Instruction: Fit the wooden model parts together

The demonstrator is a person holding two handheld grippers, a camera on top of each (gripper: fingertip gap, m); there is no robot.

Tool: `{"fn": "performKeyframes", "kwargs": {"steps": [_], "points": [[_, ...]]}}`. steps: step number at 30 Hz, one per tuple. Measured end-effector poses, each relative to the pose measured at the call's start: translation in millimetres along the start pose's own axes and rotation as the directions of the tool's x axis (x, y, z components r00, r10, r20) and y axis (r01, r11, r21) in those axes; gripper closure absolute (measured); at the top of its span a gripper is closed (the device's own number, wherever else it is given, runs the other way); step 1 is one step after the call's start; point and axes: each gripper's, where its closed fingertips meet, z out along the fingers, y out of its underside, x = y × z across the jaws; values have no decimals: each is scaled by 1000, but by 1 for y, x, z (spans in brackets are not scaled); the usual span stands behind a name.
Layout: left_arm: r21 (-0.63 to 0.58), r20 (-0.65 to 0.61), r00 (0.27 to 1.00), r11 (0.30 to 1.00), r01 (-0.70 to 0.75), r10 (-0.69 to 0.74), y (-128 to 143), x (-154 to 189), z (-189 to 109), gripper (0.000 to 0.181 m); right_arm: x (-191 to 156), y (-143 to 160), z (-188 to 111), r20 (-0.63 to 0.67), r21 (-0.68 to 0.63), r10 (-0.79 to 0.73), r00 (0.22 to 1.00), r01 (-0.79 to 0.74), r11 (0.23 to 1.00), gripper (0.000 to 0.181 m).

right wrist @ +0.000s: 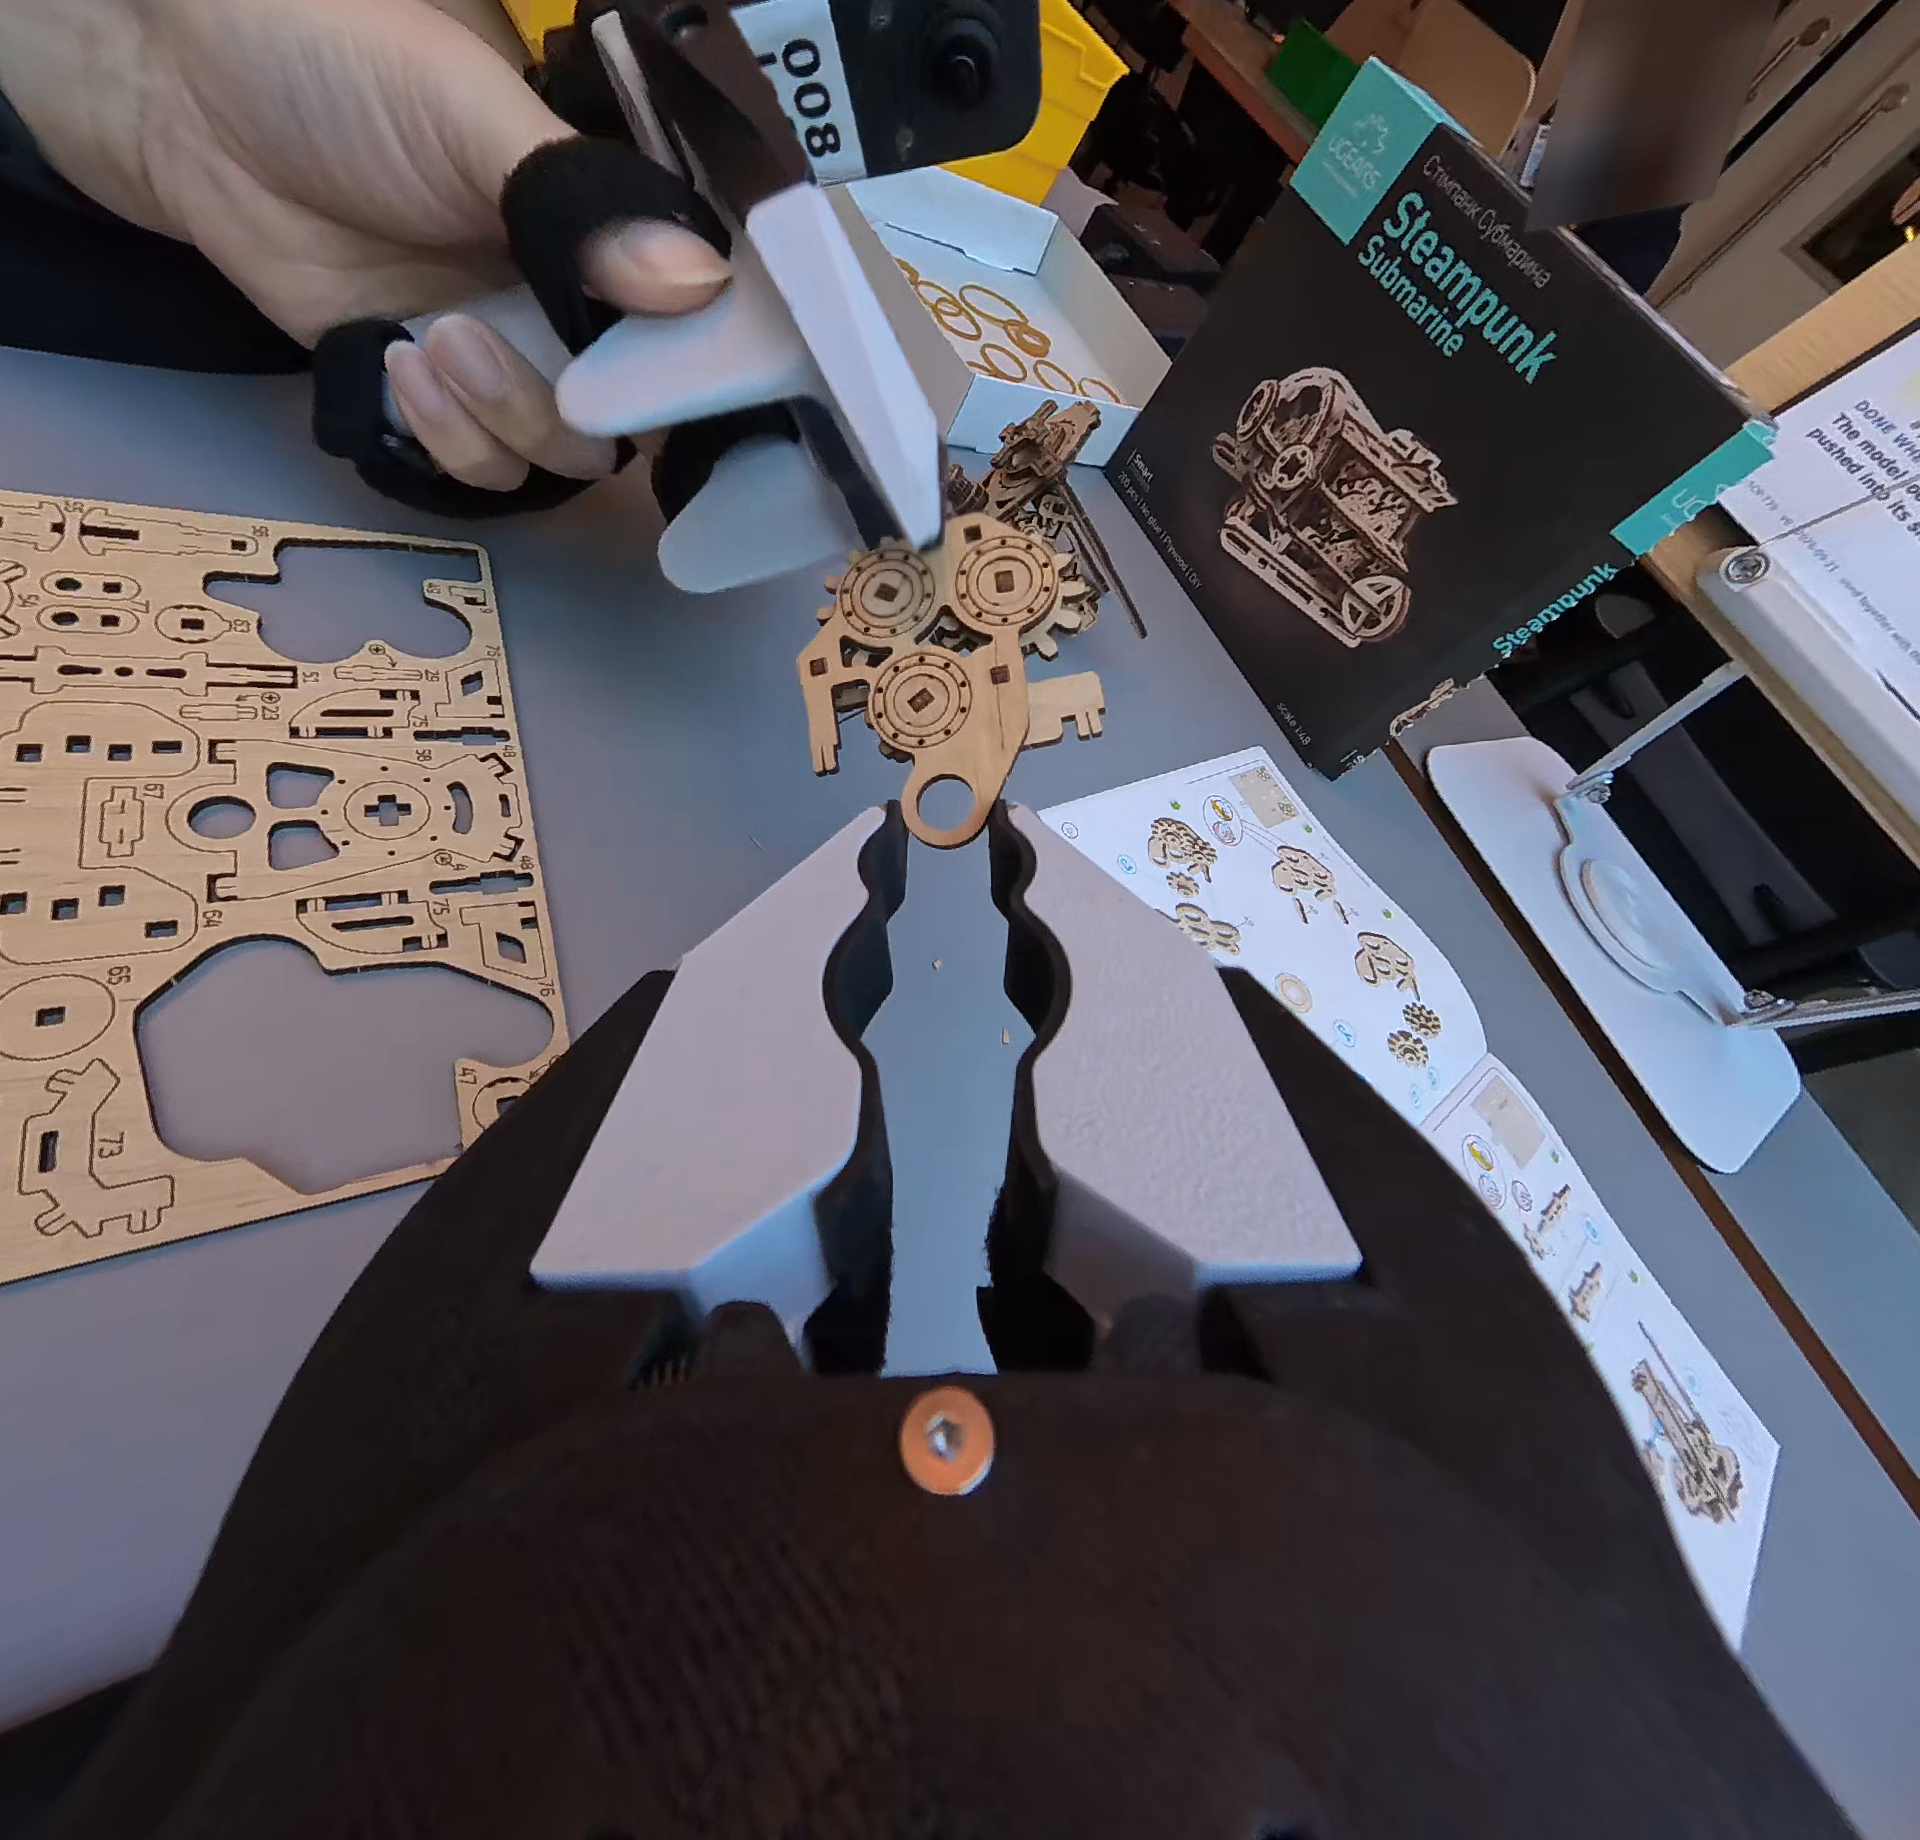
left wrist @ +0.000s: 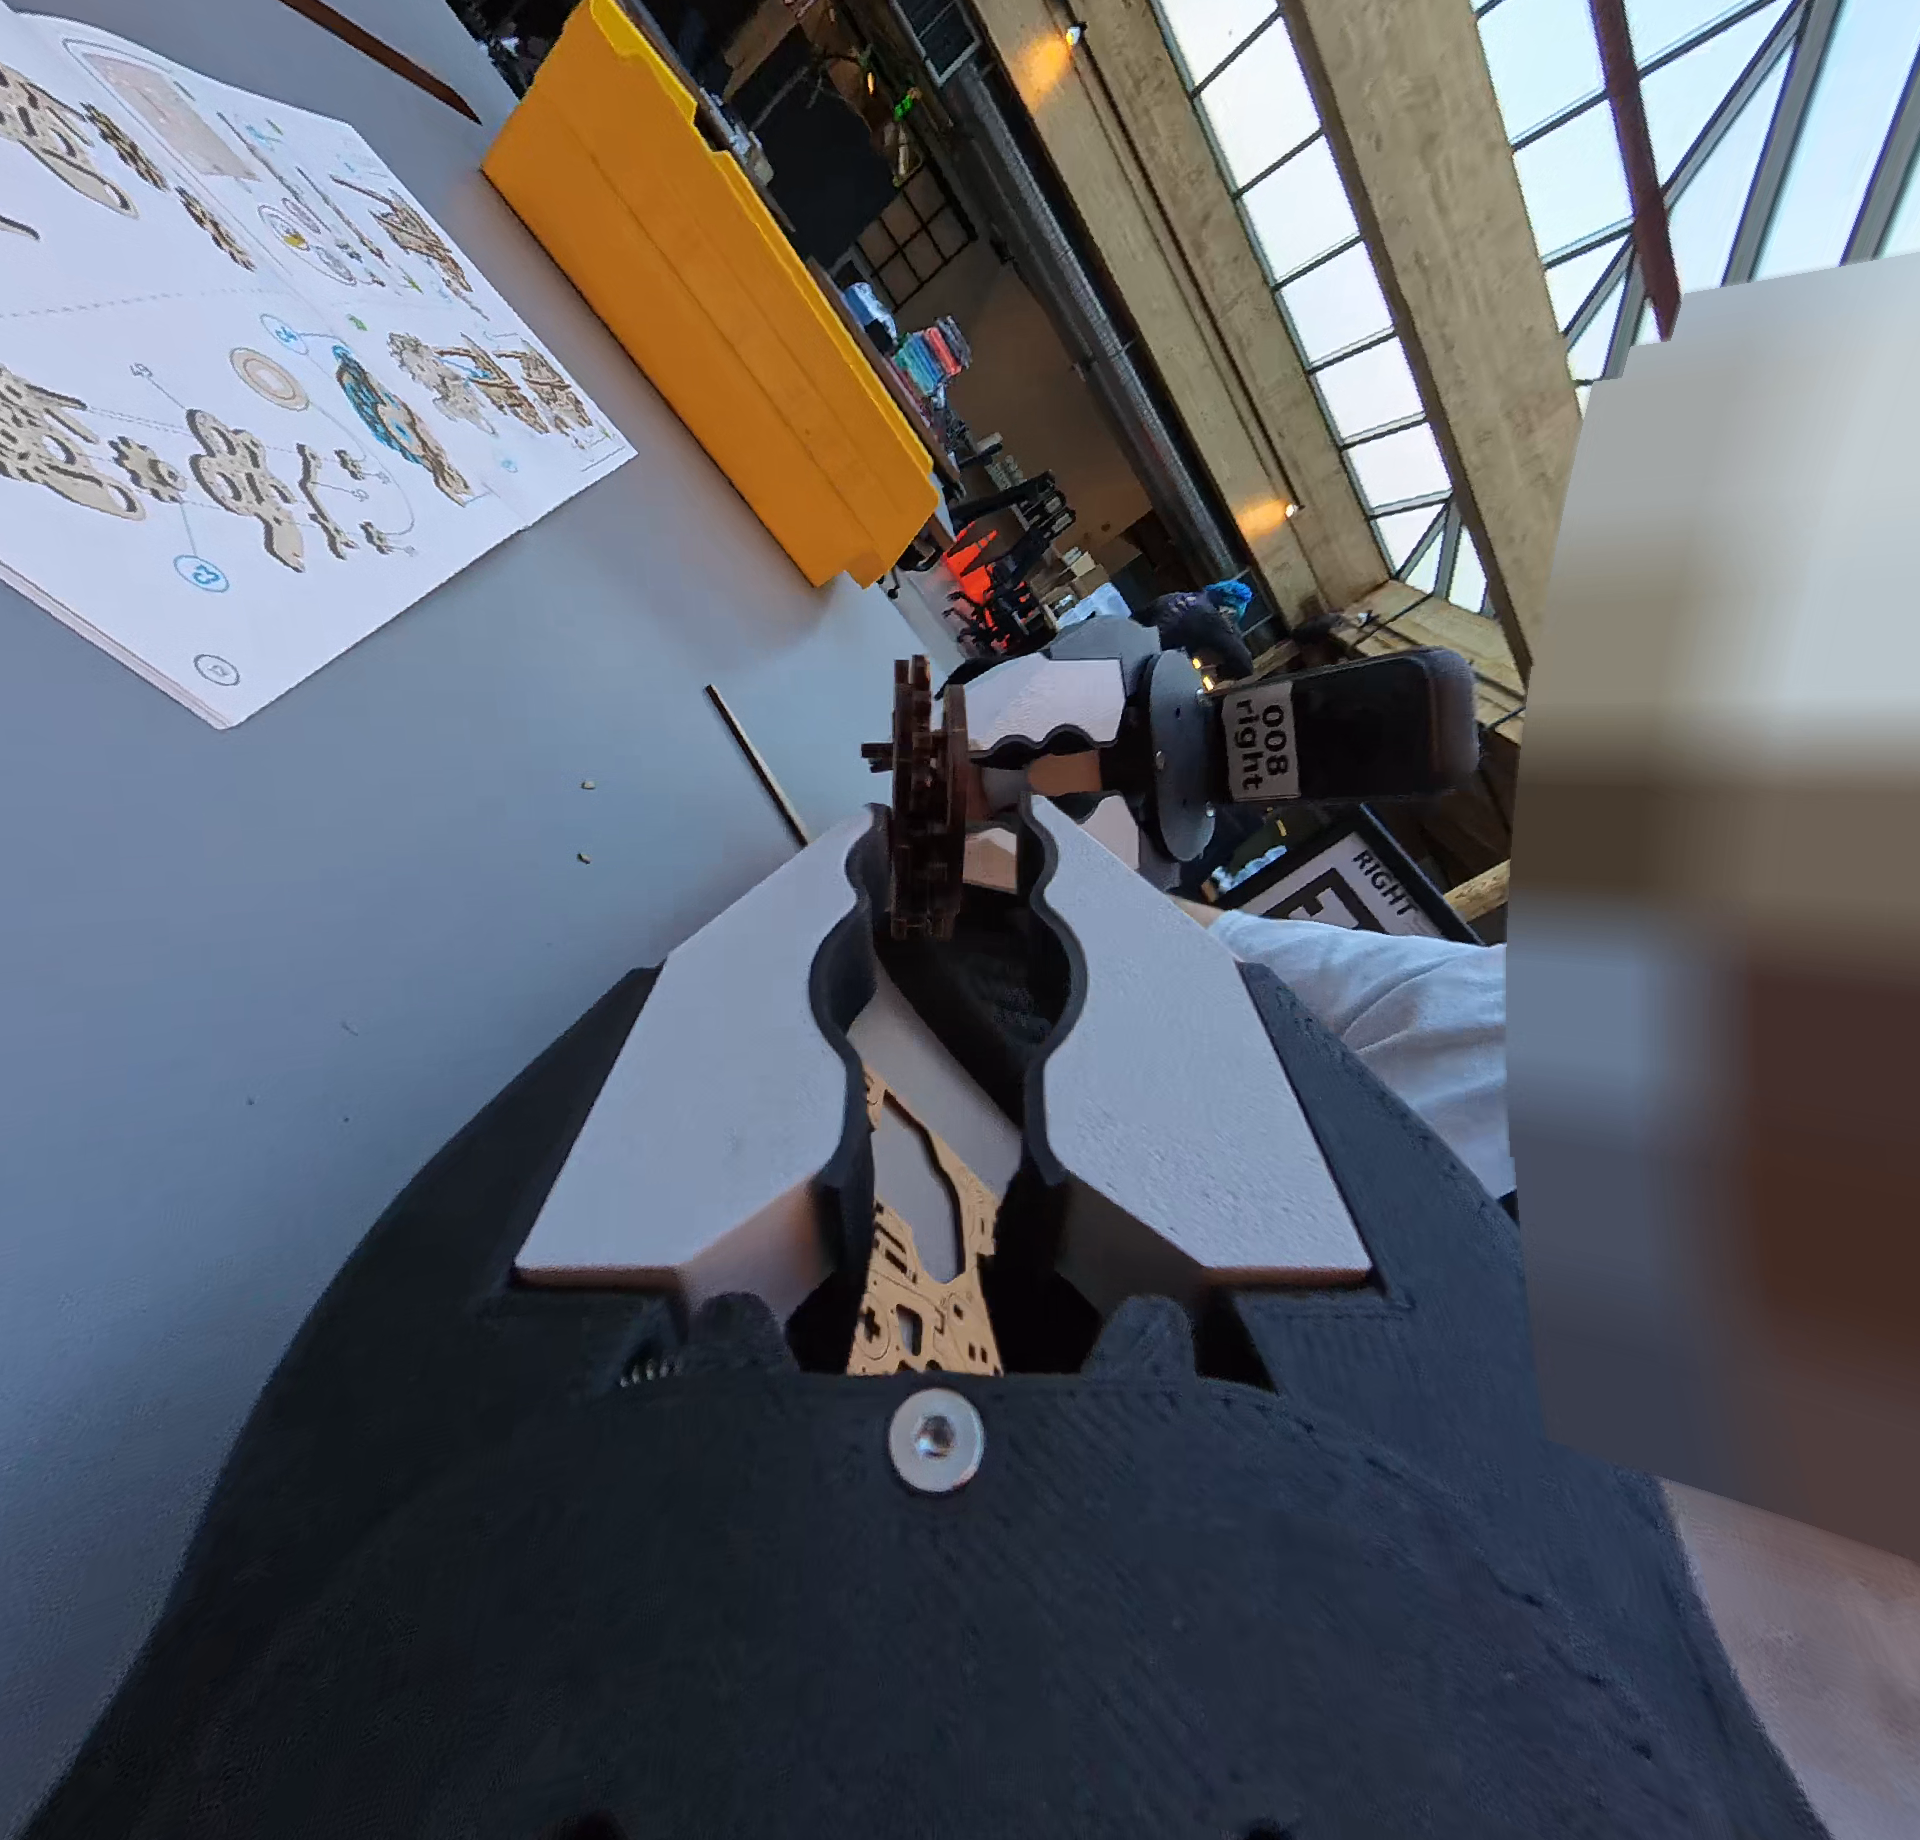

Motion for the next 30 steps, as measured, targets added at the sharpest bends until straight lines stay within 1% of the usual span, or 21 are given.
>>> {"fn": "performKeyframes", "kwargs": {"steps": [1, 3, 7, 11, 12, 13, 14, 16, 19, 21, 23, 25, 26, 27, 29, 30], "points": [[17, -21, 1000, 1000, 18, -18, -3, 2, -1, 156, 1, 0, 0, 5, 4, 12, 1000, -12, 1000, 167], [46, -44, 998, 998, 35, -33, -9, 4, -4, 155, 2, -1, -2, 16, 19, 43, 999, -43, 999, 167], [47, -14, 1000, 999, 11, -11, -13, -1, -11, 157, 7, 0, -5, 18, 32, 75, 997, -76, 997, 167], [13, 15, 1000, 1000, -14, 14, -11, -5, -14, 158, 7, 2, -5, 25, 31, 68, 997, -69, 997, 168], [8, 26, 999, 1000, -21, 21, -10, -7, -13, 158, 6, 2, -6, 29, 30, 64, 998, -64, 997, 170], [1, 37, 999, 1000, -27, 27, -9, -8, -13, 158, 4, 2, -6, 37, 32, 52, 998, -54, 998, 181], [-10, 47, 998, 999, -32, 32, -7, -10, -12, 158, 4, 1, -7, 39, 39, 43, 998, -45, 998, 181], [-43, 67, 997, 998, -41, 44, -1, -13, -10, 158, 2, 5, -6, 52, 19, 32, 998, -33, 999, 181], [-76, 89, 994, 996, -54, 61, 5, -17, -7, 159, -3, 26, 1, 93, -78, 49, 995, -42, 996, 181], [-92, 100, 993, 994, -60, 70, 7, -19, -6, 159, -5, 35, 4, 110, -108, 62, 992, -50, 993, 181], [-107, 107, 991, 992, -70, 82, 8, -19, -7, 159, -15, 38, 6, 176, -114, 86, 981, -67, 991, 181], [-107, 128, 985, 989, -100, 114, 4, -19, -11, 159, -24, 39, 5, 240, -113, 97, 966, -72, 991, 176], [-110, 139, 981, 987, -118, 133, 3, -19, -13, 159, -26, 40, 5, 256, -115, 106, 961, -78, 990, 168], [-124, 146, 978, 983, -133, 151, 3, -19, -14, 159, -33, 38, 4, 307, -109, 115, 945, -85, 990, 158], [-172, 176, 967, 973, -156, 186, 6, -23, -17, 158, -51, 36, -1, 425, -118, 150, 893, -110, 987, 146], [-197, 193, 958, 965, -172, 211, 8, -25, -19, 158, -56, 37, -2, 459, -123, 146, 876, -101, 987, 143]]}}
